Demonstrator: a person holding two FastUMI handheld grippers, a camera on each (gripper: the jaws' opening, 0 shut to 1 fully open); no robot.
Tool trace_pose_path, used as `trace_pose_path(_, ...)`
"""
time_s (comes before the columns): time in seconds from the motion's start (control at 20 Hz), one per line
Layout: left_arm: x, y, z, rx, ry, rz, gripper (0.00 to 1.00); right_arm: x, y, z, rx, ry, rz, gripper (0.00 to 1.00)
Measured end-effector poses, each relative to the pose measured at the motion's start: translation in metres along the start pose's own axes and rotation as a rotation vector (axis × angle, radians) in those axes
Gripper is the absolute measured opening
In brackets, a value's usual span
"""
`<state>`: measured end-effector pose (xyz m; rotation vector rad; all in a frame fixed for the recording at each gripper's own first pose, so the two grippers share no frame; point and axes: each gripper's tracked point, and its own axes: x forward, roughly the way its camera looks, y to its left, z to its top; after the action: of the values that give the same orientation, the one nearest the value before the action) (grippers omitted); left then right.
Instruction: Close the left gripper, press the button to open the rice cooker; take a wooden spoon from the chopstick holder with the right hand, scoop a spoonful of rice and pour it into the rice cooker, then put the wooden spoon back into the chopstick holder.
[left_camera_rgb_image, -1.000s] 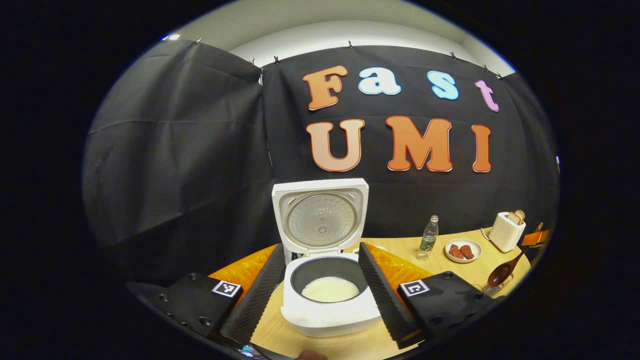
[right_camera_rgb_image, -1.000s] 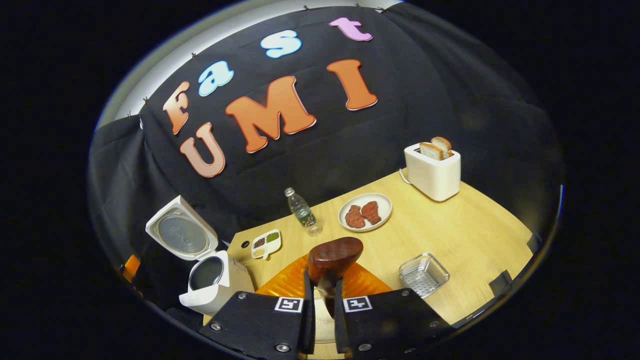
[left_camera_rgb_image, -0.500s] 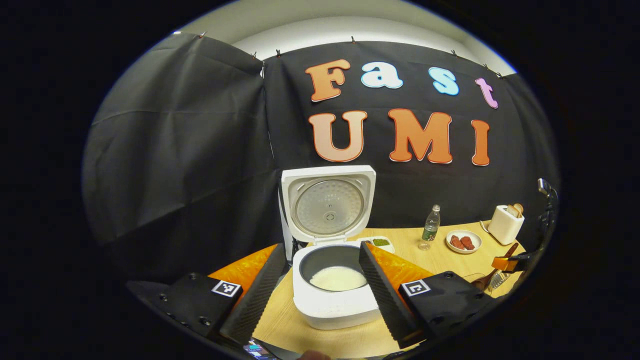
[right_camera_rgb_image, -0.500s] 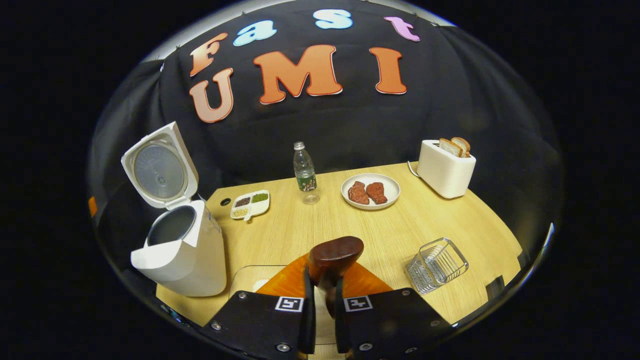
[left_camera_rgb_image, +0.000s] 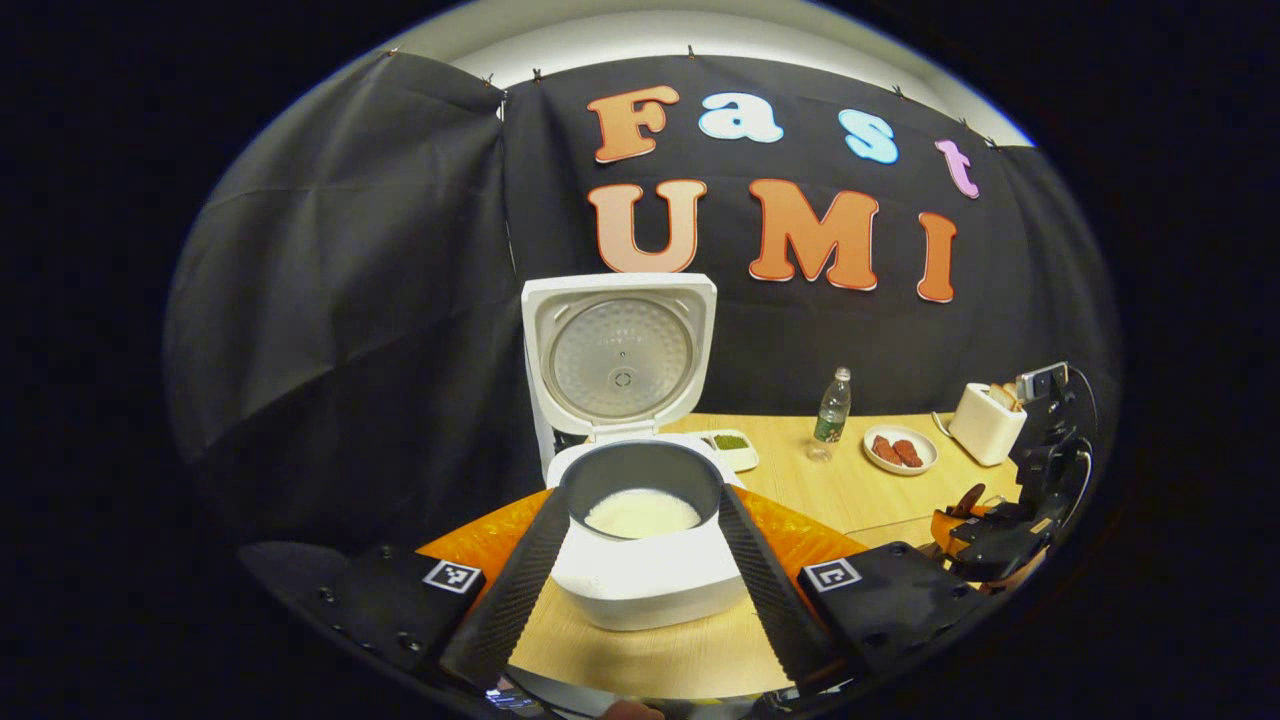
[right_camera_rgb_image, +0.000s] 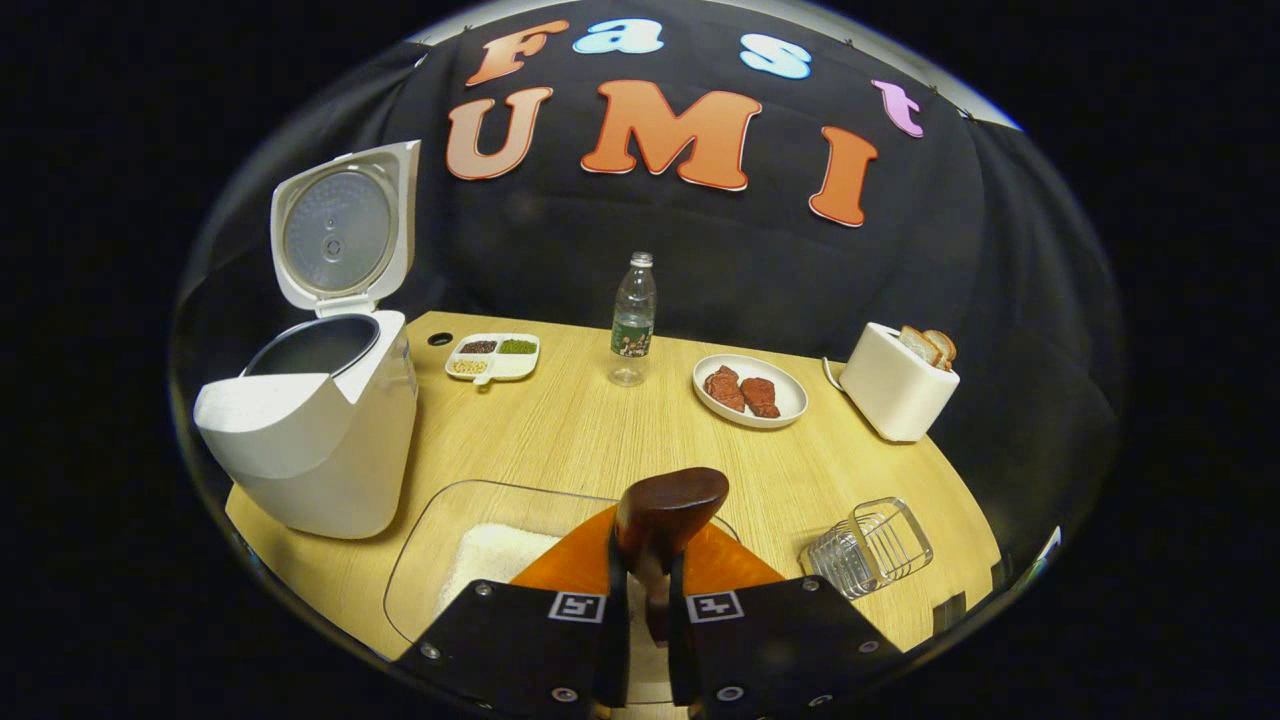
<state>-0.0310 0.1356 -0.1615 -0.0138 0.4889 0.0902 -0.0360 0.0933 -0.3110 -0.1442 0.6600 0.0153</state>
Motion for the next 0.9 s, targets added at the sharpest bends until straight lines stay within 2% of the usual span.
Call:
trace_pose_path(0.1,0.001,0.002,-0.003,0.011,0.008,-0.003,1.0,0.0,0.013,-0.003,0.018,0.013,0.027,0.15)
trace_pose_path(0.35,0.006,0.01,0.002,0.03,-0.002,0.003,1.0,-0.014,0.061,-0.002,0.098,0.033,0.157,0.16)
trace_pose_path(0.45,0.006,0.013,0.004,0.031,-0.011,0.007,1.0,-0.015,0.071,-0.002,0.15,0.06,0.182,0.15)
trace_pose_path(0.6,0.007,0.021,0.005,0.035,-0.016,0.017,1.0,-0.015,0.07,-0.004,0.255,0.105,0.201,0.15)
trace_pose_path(0.8,0.008,0.03,0.002,0.034,-0.005,0.026,1.0,-0.004,0.058,-0.007,0.466,0.176,0.211,0.15)
trace_pose_path(0.9,0.01,0.033,0.003,0.039,-0.005,0.026,1.0,-0.002,0.058,-0.004,0.501,0.179,0.231,0.15)
